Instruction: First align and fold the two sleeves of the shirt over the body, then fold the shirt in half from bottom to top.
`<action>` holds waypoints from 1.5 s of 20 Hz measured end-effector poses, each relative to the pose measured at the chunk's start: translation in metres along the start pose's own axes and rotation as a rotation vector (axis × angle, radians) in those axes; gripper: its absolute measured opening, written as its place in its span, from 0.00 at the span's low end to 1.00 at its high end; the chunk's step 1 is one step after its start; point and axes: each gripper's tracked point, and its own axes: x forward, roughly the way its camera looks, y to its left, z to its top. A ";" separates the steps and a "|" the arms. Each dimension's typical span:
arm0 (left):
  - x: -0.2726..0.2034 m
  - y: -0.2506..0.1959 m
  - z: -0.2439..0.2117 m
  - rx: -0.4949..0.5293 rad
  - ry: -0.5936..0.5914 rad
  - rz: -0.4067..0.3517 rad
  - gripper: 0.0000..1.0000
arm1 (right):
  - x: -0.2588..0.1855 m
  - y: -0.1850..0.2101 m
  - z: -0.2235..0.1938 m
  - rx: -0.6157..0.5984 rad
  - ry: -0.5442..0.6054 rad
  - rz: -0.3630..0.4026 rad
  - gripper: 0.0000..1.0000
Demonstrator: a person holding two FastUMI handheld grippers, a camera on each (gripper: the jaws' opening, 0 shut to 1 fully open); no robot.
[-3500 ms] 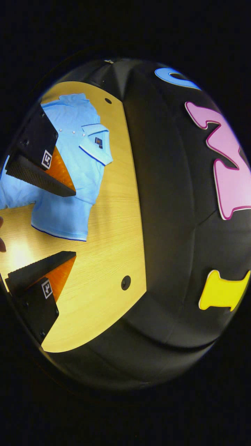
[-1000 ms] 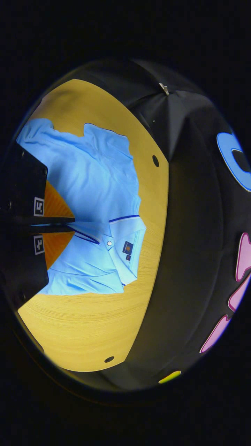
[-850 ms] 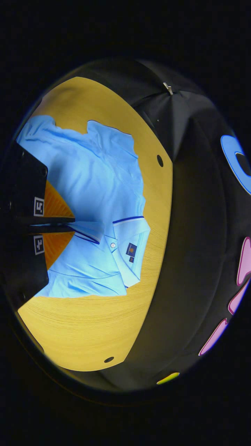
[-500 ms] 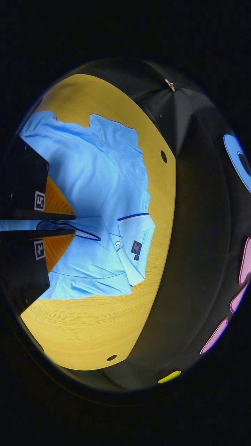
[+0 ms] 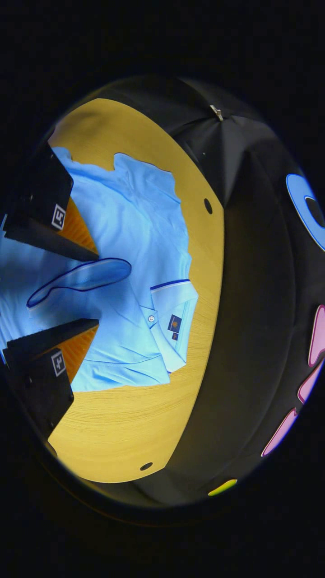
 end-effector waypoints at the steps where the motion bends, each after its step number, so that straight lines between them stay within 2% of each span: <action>1: 0.003 -0.002 0.000 0.003 -0.001 -0.005 0.96 | -0.004 -0.002 0.005 0.011 -0.019 0.006 0.82; 3: 0.011 -0.006 0.003 0.012 -0.005 -0.019 0.96 | -0.013 -0.004 0.016 0.033 -0.063 0.019 0.84; 4: 0.015 -0.009 0.003 0.018 -0.007 -0.027 0.96 | -0.019 -0.007 0.023 0.041 -0.089 0.020 0.89; 7: 0.033 -0.022 0.005 0.034 -0.013 -0.058 0.96 | -0.048 -0.015 0.050 0.058 -0.183 0.027 0.93; 11: 0.067 -0.041 0.012 0.055 -0.030 -0.098 0.96 | -0.109 -0.031 0.094 0.068 -0.350 0.024 0.95; 15: 0.120 -0.069 0.005 0.048 -0.003 -0.157 0.96 | -0.167 -0.056 0.110 0.100 -0.439 0.007 0.96; 19: 0.187 -0.094 -0.017 0.018 0.079 -0.192 0.96 | -0.211 -0.087 0.104 0.092 -0.476 -0.019 0.96; 22: 0.239 -0.101 -0.045 -0.008 0.169 -0.191 0.96 | -0.230 -0.110 0.088 0.112 -0.476 -0.046 0.96; 27: 0.306 -0.096 -0.106 -0.074 0.338 -0.143 0.97 | -0.249 -0.146 0.068 0.157 -0.473 -0.108 0.96; 30: 0.329 -0.092 -0.135 -0.105 0.429 -0.109 0.98 | -0.257 -0.161 0.057 0.169 -0.463 -0.138 0.96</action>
